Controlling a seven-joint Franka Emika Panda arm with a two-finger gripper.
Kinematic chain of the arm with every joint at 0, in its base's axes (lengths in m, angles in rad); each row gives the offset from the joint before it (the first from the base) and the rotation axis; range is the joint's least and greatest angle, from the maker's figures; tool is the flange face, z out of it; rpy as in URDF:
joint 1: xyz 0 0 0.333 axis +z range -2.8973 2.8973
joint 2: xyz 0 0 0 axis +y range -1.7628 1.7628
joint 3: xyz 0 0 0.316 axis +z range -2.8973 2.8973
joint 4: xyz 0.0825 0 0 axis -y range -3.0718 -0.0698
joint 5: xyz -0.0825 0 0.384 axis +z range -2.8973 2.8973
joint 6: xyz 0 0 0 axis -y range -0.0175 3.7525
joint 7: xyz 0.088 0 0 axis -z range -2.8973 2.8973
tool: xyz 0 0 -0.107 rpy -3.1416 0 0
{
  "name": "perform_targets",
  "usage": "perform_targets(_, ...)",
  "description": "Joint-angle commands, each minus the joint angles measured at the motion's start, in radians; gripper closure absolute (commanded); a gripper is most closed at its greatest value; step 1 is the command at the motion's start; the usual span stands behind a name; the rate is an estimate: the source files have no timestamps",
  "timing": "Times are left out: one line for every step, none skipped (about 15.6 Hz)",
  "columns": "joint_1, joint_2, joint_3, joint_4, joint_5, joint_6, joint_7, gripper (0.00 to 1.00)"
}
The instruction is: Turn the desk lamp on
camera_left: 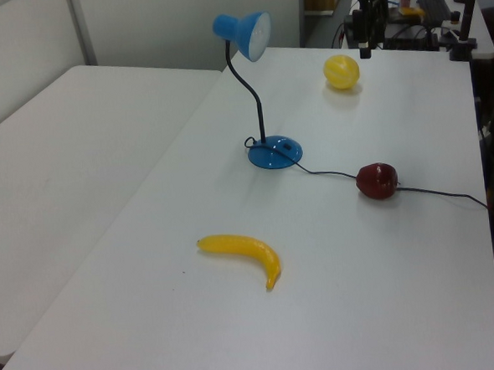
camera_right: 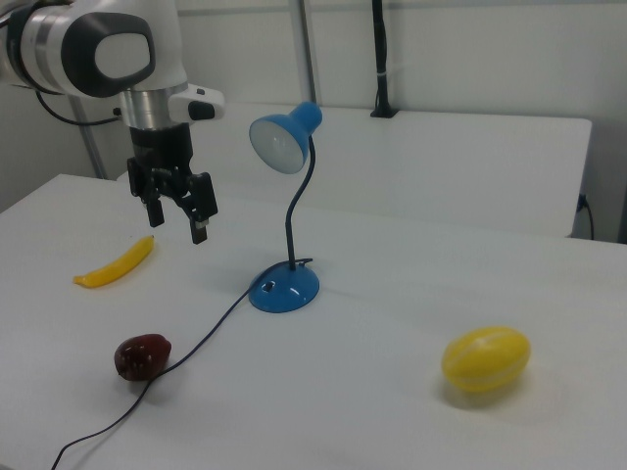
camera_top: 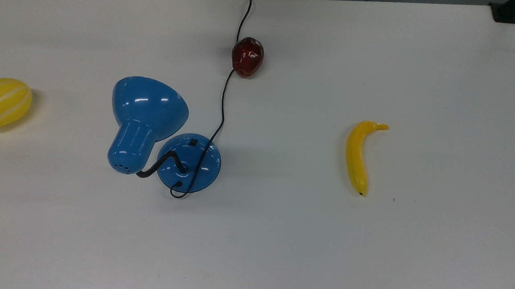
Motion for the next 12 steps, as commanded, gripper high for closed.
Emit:
perform_targets(0.009,0.018,-0.002,0.068,0.015,-0.045,-0.01,0.0)
perform_targets(0.009,0.018,-0.002,0.069,0.017,-0.042,-0.01,0.0)
perform_targets(0.011,0.02,-0.002,0.069,0.022,-0.037,-0.01,0.0)
perform_targets(0.009,0.022,-0.002,0.069,0.037,-0.034,-0.02,0.0)
perform_targets(0.005,0.025,-0.002,0.069,0.058,-0.034,-0.024,0.0)
perform_targets(0.003,0.028,-0.007,0.07,0.072,-0.032,-0.024,0.0)
perform_targets(0.002,0.029,-0.01,0.072,0.078,-0.032,-0.024,0.0)
perform_targets(0.003,0.029,-0.008,0.076,0.081,-0.034,-0.024,0.0)
perform_targets(0.008,0.029,-0.008,0.075,0.083,-0.035,-0.024,0.0)
perform_targets(0.012,0.029,-0.005,0.073,0.088,-0.039,-0.023,0.0)
perform_targets(0.012,0.029,-0.005,0.072,0.109,-0.039,-0.021,0.0)
perform_targets(0.009,0.031,-0.005,0.072,0.133,-0.036,-0.015,0.0)
